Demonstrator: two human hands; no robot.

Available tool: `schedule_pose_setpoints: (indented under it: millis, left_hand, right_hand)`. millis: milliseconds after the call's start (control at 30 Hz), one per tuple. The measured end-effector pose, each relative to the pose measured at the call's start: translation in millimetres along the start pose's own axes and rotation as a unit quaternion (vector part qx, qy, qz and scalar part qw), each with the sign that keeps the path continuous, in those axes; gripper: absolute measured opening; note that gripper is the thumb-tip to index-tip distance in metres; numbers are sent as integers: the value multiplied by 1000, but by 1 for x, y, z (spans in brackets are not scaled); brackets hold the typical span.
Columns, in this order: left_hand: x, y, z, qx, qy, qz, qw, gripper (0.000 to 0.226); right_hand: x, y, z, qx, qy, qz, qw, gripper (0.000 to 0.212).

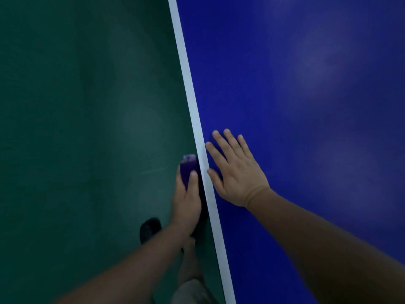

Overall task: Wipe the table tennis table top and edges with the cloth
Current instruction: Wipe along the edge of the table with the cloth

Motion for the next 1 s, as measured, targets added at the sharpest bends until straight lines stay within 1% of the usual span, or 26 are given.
schedule_pose_setpoints:
  millis: [67, 133, 200, 300, 400, 467, 567, 700, 800, 933, 1000]
  left_hand:
    - [-18, 0, 6, -4, -10, 12, 1000, 38]
    - [-16, 1, -4, -5, -13, 20, 1000, 36]
    - [13, 0, -19, 7, -11, 18, 1000, 32]
    - [70, -2, -42, 39, -11, 4, 999, 34]
    - [98, -1, -52, 50, -5, 10, 999, 33]
    - [94, -2, -54, 52, 8, 12, 999, 36]
    - [63, -5, -49, 50, 31, 22, 998, 41]
    - [34, -6, -46, 19, 45, 47, 998, 31]
    - [69, -9, -63, 4, 46, 55, 997, 29]
    - [148, -14, -92, 31, 47, 42, 998, 26]
    - [169, -21, -99, 25, 36, 42, 998, 23]
  right_hand:
    - [-1, 2, 0, 1, 4, 0, 1000, 62]
    - [-2, 1, 0, 2, 4, -1, 1000, 62]
    - [-2, 1, -1, 7, 3, -2, 1000, 62]
    - [-2, 1, 0, 3, 4, -4, 1000, 62]
    - [-2, -1, -1, 4, 8, -4, 1000, 61]
    - [-2, -1, 0, 8, 7, -7, 1000, 60]
    - [-2, -2, 0, 7, 10, -14, 1000, 59]
    - [-3, -2, 0, 15, 12, -16, 1000, 58]
    - [-2, -4, 2, 11, 15, -11, 1000, 58]
    - [-1, 0, 0, 4, 21, -9, 1000, 57]
    - [1, -1, 3, 13, 22, -30, 999, 57]
Point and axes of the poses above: each hand's wrist, its own x-axis towards the middle knuckle, its own y-axis out of the palm, z = x × y, the point moved 4 cm from there along x, towards the middle knuckle, and after that the axes turned 11 degrees about z, right-handed, at the moved point
